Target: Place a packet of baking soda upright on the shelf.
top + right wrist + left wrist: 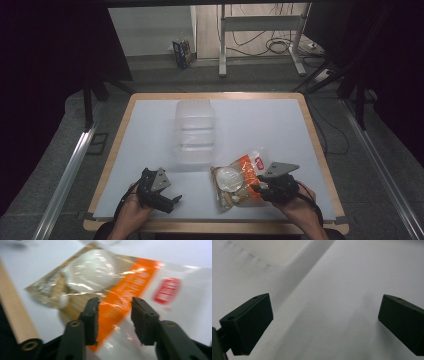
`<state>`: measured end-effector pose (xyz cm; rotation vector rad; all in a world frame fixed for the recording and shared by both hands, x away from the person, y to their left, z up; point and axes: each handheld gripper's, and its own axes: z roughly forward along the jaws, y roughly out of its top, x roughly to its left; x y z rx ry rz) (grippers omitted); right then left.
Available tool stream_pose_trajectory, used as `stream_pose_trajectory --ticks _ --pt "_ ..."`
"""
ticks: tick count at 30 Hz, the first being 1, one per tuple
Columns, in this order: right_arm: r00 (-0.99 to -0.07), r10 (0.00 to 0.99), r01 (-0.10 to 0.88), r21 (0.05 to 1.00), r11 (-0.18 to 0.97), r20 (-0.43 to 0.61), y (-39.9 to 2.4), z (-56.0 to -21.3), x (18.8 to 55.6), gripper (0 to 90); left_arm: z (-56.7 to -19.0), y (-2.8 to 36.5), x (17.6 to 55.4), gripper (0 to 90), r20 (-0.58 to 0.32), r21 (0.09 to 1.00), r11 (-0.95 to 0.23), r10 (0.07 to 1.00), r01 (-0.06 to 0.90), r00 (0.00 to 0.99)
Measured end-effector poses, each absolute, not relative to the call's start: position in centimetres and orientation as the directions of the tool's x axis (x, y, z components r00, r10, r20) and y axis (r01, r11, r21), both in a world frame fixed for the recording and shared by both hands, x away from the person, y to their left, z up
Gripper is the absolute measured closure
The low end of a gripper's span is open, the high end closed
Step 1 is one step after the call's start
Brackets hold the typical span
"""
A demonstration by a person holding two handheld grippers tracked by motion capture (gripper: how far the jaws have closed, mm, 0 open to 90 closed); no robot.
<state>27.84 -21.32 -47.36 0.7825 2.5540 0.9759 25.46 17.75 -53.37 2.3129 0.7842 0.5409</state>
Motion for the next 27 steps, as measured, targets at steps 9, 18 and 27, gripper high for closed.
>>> stream_pose_trajectory --ticks 9,18,27 --pt "-0.735 0.676 0.430 0.728 0.533 -0.061 -24.2 -46.3 28.8 32.7 -53.4 17.7 25.5 0.0 0.171 0.676 -0.622 0.655 0.396 0.736" --pt "-0.723 0.691 0.492 0.715 0.498 0.017 -24.8 -47.1 29.7 25.7 -53.4 17.7 25.5 0.0 0.178 0.670 -0.629 0.652 0.394 0.737" --pt "-0.758 0.647 0.509 0.697 0.506 0.083 -22.9 -48.3 30.8 25.6 -53.4 17.7 25.5 0.0 0.181 0.669 -0.632 0.650 0.392 0.738"
